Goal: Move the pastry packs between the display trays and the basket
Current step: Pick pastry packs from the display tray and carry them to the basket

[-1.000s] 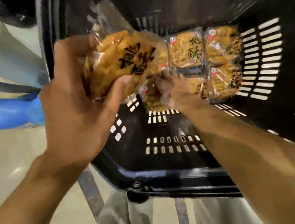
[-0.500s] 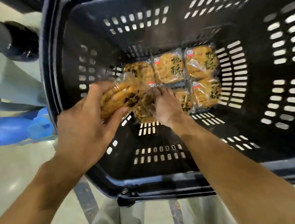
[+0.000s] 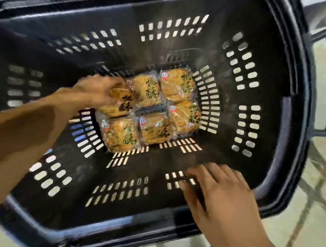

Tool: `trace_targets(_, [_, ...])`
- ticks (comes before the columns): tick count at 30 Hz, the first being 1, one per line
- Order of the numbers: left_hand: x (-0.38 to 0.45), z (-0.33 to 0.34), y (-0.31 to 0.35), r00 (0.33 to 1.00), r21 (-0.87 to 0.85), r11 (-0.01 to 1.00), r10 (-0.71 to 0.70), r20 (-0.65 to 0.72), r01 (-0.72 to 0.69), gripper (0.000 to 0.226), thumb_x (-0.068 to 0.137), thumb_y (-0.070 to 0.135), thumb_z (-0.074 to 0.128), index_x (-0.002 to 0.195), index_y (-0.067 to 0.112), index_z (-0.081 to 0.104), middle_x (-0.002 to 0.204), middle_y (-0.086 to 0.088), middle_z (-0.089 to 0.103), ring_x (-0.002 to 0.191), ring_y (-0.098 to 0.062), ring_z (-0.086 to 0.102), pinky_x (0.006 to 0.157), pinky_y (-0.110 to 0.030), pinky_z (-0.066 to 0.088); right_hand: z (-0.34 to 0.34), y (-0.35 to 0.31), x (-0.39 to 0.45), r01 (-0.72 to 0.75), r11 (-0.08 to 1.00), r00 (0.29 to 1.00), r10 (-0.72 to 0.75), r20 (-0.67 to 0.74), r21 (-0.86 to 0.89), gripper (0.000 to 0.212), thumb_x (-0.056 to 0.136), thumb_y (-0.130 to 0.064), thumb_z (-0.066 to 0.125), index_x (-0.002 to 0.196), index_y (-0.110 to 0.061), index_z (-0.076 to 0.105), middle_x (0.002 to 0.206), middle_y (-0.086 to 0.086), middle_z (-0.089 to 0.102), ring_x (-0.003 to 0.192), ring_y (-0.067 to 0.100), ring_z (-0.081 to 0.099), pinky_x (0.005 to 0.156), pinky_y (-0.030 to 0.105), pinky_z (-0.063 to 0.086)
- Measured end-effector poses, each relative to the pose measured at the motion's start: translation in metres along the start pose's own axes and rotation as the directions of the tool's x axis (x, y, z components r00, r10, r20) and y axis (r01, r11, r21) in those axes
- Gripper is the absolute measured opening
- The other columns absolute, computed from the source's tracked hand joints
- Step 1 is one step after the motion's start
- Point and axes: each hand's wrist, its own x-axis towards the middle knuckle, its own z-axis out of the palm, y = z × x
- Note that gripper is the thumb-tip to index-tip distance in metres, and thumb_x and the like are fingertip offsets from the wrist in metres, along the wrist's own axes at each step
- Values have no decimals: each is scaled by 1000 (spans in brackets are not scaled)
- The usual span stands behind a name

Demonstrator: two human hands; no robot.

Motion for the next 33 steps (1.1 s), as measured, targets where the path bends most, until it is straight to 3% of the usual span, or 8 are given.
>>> trace_targets(3, [13,12,-7,998,152,987,-57,16,54,58,94,49,62,147,45,38,148,-9,49,130,-35,48,105,-45,41,8,-4,2,-16,999,989,22,-147,41,30,89,-46,47,90,-27,69,81,-4,67,75,23,64,71,40,55])
trace_targets(6, [15,27,-5,989,332,936,-73,-130,113,57,101,35,48,154,34,26,153,-11,36,139,-37,33,116,-50,28,11,-4,0,29,997,962,-10,-274,68,24,90,-39,51,91,-23,69,84,-3,68,79,24,63,73,40,53])
trace_targets(9, [-3,44,10,976,285,955,-21,-218,84,71,96,27,53,158,28,17,154,-13,33,141,-37,29,117,-51,24,13,-5,-2,36,998,968,-21,-249,56,27,90,-40,50,98,-24,69,90,-3,70,84,23,63,77,39,52])
trace_targets(12, [-21,69,21,990,319,947,73,-121,-30,77,100,49,46,160,33,-1,166,-12,11,152,-37,11,123,-54,13,14,-8,-2,25,999,978,-18,-207,32,26,89,-42,51,100,-25,68,92,-3,69,85,22,62,75,39,54])
trace_targets(18, [-23,85,20,995,271,959,-71,-65,86,77,103,52,36,159,34,-14,165,-5,-24,153,-31,-16,122,-54,5,16,-8,-3,0,1000,977,7,-214,31,24,83,-39,60,99,-24,69,94,-3,69,85,23,62,74,40,54])
trace_targets(28, [-164,16,97,955,214,971,159,-249,-105,76,100,40,48,160,27,2,166,-10,13,150,-33,23,120,-53,29,-33,-13,-35,75,988,966,-38,-255,136,30,89,-33,56,112,-19,69,107,4,68,95,26,60,80,41,53])
trace_targets(31, [-246,-55,149,857,147,935,354,-374,-322,63,100,29,49,157,25,24,156,-9,38,139,-31,42,112,-54,38,-119,-16,-81,104,968,924,-8,-383,230,29,92,-33,57,116,-19,64,111,0,65,101,23,57,84,41,52])
trace_targets(33, [-304,-111,188,714,173,883,458,-530,-437,54,99,22,51,150,21,35,145,-10,51,127,-33,53,103,-52,46,-184,-14,-119,93,963,882,39,-470,254,31,93,-34,55,119,-20,62,114,-2,64,105,20,55,88,40,52])
